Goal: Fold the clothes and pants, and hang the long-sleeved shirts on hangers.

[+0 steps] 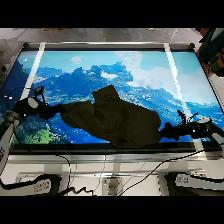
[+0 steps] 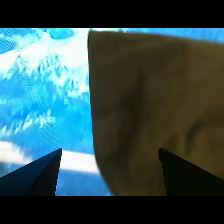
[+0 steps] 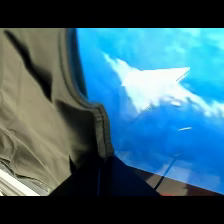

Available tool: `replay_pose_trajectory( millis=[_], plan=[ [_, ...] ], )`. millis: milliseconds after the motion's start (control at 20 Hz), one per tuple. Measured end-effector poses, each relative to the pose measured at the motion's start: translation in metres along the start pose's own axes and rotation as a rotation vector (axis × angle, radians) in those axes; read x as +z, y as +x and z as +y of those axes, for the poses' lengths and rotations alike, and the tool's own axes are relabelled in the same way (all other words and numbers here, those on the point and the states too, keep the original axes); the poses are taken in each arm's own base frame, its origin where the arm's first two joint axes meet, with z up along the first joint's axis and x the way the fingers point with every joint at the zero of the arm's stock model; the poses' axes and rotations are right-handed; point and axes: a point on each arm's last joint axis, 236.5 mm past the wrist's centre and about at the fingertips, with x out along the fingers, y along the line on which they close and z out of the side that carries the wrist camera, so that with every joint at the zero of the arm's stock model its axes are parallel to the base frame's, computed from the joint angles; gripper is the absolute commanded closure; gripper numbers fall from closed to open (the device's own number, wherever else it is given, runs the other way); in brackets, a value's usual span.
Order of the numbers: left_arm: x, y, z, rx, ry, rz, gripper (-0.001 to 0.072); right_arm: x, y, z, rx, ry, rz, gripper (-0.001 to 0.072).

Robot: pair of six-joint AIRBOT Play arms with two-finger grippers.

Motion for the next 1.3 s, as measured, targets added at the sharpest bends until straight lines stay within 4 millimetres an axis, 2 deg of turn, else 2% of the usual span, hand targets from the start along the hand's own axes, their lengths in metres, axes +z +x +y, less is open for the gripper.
replay_pose_trajectory(
  millis=[100,350,400,450,500,700,750,950,1000,1150,1200,1300],
  plan=[
    [0.008,0.010,0.002,-0.026,-0.056,-0.027,0.0013,-0.001,0.002,0.002,-0.002,-0.010,0.004,0.0698],
    [0.036,0.023,-0.003,-0.086,-0.112,-0.138,0.0030,-0.001,0.004,0.004,-0.003,-0.018,0.008,0.0699],
    [0.040,0.025,-0.003,-0.093,-0.130,-0.156,0.0124,-0.001,0.004,0.003,-0.004,-0.019,0.008,0.0698],
    [0.042,0.028,-0.003,-0.096,-0.140,-0.164,0.0295,-0.001,0.004,0.004,-0.003,-0.019,0.008,0.0699],
    [0.043,0.031,-0.003,-0.098,-0.144,-0.165,0.0392,-0.001,0.004,0.004,-0.003,-0.019,0.008,0.0699],
    [0.041,0.039,-0.007,-0.108,-0.155,-0.161,0.0660,-0.001,0.004,0.004,-0.003,-0.019,0.008,0.0699],
    [0.041,0.040,-0.008,-0.108,-0.149,-0.162,0.0692,-0.001,0.004,0.004,-0.003,-0.019,0.008,0.0699],
    [0.043,0.038,-0.011,-0.109,-0.110,-0.172,0.0694,0.002,0.002,0.008,0.009,-0.019,0.001,0.0699],
    [0.047,0.033,-0.014,-0.115,-0.095,-0.177,0.0694,0.005,0.000,0.011,0.014,-0.025,-0.007,0.0699],
    [0.092,-0.010,-0.028,-0.131,-0.009,-0.315,0.0694,0.027,-0.020,0.030,0.027,-0.086,-0.061,0.0699],
    [0.110,-0.032,-0.035,-0.138,0.029,-0.374,0.0694,0.037,-0.031,0.038,0.025,-0.121,-0.091,0.0699],
    [0.146,-0.088,-0.049,-0.145,0.108,-0.516,0.0694,0.061,-0.062,0.063,0.016,-0.210,-0.180,0.0699]
  ],
)
